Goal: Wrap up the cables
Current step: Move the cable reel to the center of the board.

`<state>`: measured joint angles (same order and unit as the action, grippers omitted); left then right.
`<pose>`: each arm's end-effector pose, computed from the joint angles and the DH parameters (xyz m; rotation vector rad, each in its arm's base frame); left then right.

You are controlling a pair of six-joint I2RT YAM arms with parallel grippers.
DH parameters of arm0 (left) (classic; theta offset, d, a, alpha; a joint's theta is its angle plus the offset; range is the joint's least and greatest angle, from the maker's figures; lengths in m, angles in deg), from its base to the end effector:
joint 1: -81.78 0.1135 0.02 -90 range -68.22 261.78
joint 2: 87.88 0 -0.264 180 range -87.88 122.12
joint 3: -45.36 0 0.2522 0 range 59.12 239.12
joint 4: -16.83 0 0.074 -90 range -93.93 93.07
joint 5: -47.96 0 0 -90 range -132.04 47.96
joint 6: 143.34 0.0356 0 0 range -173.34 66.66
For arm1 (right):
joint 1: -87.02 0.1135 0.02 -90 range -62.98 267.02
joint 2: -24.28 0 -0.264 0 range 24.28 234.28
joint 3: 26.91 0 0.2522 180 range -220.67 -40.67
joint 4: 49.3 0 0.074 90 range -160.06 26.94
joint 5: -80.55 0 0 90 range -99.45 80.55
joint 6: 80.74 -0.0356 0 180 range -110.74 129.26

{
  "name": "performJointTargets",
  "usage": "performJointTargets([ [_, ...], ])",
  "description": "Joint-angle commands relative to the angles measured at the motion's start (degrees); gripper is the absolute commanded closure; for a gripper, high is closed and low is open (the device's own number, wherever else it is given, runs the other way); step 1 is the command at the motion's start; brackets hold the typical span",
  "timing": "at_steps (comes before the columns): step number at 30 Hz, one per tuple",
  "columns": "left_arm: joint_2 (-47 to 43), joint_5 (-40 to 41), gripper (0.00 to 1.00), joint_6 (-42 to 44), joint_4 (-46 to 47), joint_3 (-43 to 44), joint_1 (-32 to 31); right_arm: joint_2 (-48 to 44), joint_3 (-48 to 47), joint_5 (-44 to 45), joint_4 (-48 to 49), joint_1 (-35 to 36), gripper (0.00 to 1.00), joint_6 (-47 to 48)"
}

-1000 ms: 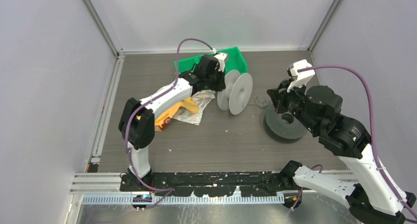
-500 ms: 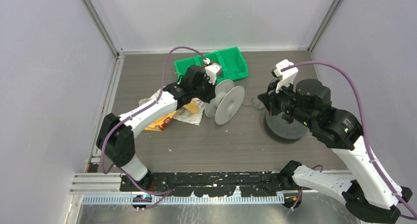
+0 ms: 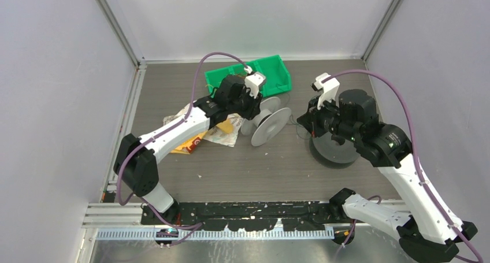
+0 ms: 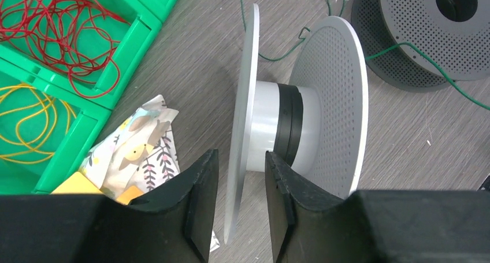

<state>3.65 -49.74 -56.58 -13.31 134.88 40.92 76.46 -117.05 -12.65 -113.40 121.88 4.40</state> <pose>0.2779 -0.2467 0.3104 0.7809 2.0408 -0.5892 0.1263 0.0904 0.4289 -0.5682 1.9819 0.4906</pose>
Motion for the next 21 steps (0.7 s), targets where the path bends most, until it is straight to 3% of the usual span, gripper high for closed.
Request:
performJointTargets([
  [1, -0.1, -0.1, 0.62, -1.2, 1.9, 2.7, 0.1, 0.5, -0.1, -7.4, 2.6, -2.9, 1.00, 0.3],
  [7, -0.6, 0.1, 0.53, -1.5, 1.5, 3.6, 0.1, 2.7, -0.6, -12.9, 1.5, -6.3, 1.00, 0.1],
  [21, -4.3, 2.7, 0.49, -2.8, -1.3, 7.6, 0.1, 3.2, -1.9, -19.5, 0.0, -7.8, 0.99, 2.9],
])
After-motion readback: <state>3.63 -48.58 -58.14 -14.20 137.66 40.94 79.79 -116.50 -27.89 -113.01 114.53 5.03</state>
